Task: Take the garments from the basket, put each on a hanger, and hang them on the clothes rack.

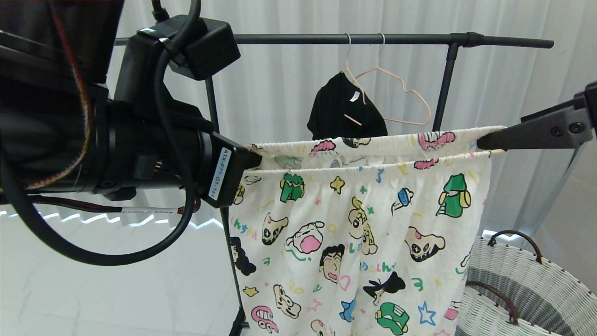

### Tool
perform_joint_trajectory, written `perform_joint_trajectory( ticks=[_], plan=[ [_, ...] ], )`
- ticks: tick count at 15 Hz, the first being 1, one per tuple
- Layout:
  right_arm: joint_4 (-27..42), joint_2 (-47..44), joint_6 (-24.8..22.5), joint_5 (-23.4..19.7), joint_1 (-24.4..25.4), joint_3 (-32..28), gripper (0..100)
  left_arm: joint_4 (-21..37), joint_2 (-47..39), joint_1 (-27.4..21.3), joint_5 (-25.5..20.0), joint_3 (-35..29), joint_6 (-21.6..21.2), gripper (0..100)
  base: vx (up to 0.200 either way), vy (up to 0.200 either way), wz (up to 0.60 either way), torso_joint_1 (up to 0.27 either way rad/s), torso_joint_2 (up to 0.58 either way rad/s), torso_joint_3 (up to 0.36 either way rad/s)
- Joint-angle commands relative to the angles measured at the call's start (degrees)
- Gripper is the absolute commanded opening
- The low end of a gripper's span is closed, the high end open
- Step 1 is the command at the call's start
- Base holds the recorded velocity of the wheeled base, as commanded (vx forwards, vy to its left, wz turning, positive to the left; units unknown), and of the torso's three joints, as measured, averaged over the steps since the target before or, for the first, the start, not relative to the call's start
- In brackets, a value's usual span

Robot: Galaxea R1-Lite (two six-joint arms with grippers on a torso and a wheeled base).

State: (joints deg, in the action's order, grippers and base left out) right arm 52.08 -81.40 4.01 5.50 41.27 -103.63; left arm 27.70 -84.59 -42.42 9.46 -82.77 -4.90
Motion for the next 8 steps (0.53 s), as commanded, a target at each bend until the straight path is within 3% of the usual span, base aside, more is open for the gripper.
perform_joint_trajectory(
  ticks=[1, 3, 8],
  plan=[
    [0.0, 0.4, 0.2, -0.1, 0.0, 0.0, 100, 0.0, -1.0, 0.1, 1.5, 0.1, 0.1, 0, 0.0, 0.0, 0.0, 0.0, 0.0, 0.0],
    [-0.8, 0.5, 1.0, -0.2, -0.6, 0.9, 100, 0.0, -2.8, 0.1, 7.9, 0.0, 0.2, 0, 0.0, 0.0, 0.0, 0.0, 0.0, 0.0],
    [-6.5, 2.6, -0.1, 2.1, -5.5, 9.1, 100, 0.1, -2.2, 0.3, 8.9, 0.1, 0.0, 0, 0.0, 0.0, 0.0, 0.0, 0.0, 0.0]
  ],
)
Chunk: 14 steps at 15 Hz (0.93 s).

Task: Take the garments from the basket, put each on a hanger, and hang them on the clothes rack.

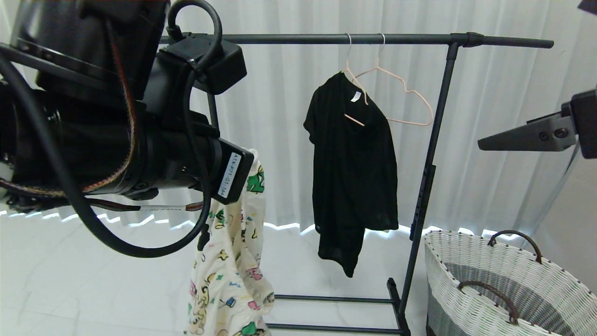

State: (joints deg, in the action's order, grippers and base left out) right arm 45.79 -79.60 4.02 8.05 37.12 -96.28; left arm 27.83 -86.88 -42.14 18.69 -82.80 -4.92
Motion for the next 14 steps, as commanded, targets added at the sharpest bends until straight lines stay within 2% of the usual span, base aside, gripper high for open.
perform_joint_trajectory(
  ticks=[1, 2, 3, 6, 9, 12, 14],
  plan=[
    [1.5, 1.4, -1.7, 6.5, -3.3, 4.3, 100, 0.6, 1.1, 1.4, 2.6, 0.2, -0.3, 0, 0.0, 0.0, 0.0, 0.0, 0.0, 0.0],
    [2.5, 2.4, -2.5, 11.3, -4.4, 6.7, 100, 2.8, 2.2, 2.5, 5.3, 0.2, -1.6, 0, 0.0, 0.0, 0.0, 0.0, 0.0, 0.0],
    [2.4, 3.9, -2.4, 11.5, -4.8, 8.5, 100, 5.5, 3.4, 4.9, 6.4, 0.3, -2.1, 0, 0.0, 0.0, 0.0, 0.0, 0.0, 0.0],
    [2.3, 6.7, -2.1, 13.0, -6.3, 11.4, 100, 6.1, 9.1, 10.3, 7.7, 6.2, -2.1, 0, 0.0, 0.0, 0.0, 0.0, 0.0, 0.0],
    [2.3, 7.0, -2.2, 17.5, -7.8, 13.1, 100, 6.0, 13.1, 15.2, 9.4, 11.8, -1.6, 0, 0.0, 0.0, 0.0, 0.0, 0.0, 0.0],
    [-0.2, 7.0, -2.1, 17.9, -8.0, 15.9, 100, 5.4, 13.9, 17.4, 9.4, 12.9, -1.2, 0, 0.0, 0.0, 0.0, 0.0, 0.0, 0.0],
    [-2.3, 6.8, -2.1, 17.4, -8.4, 16.2, 100, 1.5, 13.9, 17.4, 9.4, 13.4, -1.3, 0, 0.0, 0.0, 0.0, 0.031, -0.09, -0.065]
  ],
)
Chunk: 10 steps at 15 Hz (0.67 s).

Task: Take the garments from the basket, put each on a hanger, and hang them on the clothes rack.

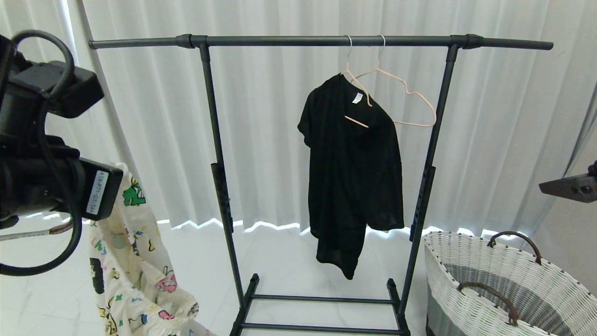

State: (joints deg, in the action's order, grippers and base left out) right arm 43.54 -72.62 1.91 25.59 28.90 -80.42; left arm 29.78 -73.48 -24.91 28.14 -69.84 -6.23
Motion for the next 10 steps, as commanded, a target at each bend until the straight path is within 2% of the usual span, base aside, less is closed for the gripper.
perform_joint_trajectory(
  ticks=[1, 2, 10],
  plan=[
    [-0.2, -0.2, 0.0, -0.1, -0.4, 0.4, 100, -1.7, 0.4, 0.3, 0.0, 0.5, 0.0, 0, 0.0, 0.0, 0.0, 0.041, -0.13, -0.207],
    [-0.5, -0.2, 0.0, -0.2, -0.9, 0.4, 100, -2.2, 0.4, 0.9, 0.0, 0.5, -0.1, 0, 0.0, 0.0, 0.0, 0.032, -0.29, -0.256],
    [-0.6, 0.0, 0.1, -0.3, -1.6, 0.4, 100, -2.2, 0.6, 0.9, -0.3, 1.4, -0.4, 0, 0.0, 0.0, 0.0, 0.178, -0.47, -0.282]
  ],
)
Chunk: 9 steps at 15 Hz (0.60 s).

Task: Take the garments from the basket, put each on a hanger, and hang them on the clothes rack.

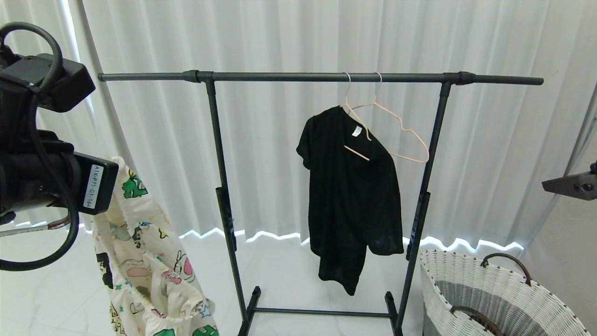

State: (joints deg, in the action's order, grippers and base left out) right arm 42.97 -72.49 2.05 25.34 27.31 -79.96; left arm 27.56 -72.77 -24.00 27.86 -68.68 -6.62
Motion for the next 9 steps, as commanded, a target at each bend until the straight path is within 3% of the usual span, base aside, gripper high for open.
perform_joint_trajectory(
  ticks=[1, 5, 9],
  plan=[
    [0.0, -0.1, 0.0, 0.0, 0.0, 0.0, 100, 0.0, 0.1, 0.0, 0.0, 0.4, 0.1, 0, 0.0, 0.0, 0.0, 0.203, -0.48, -0.276],
    [-1.3, -0.2, 0.0, -1.2, 0.0, 0.6, 100, 0.0, 0.4, 0.0, 0.0, 0.7, 0.1, 0, 0.0, 0.0, 0.0, 0.21, -0.48, -0.275],
    [-7.9, -0.1, -0.1, -1.5, 0.0, 5.4, 100, 0.0, 0.5, 0.0, 0.0, 1.7, 0.3, 0, 0.0, 0.0, 0.0, 0.227, -0.5, -0.276]
  ],
)
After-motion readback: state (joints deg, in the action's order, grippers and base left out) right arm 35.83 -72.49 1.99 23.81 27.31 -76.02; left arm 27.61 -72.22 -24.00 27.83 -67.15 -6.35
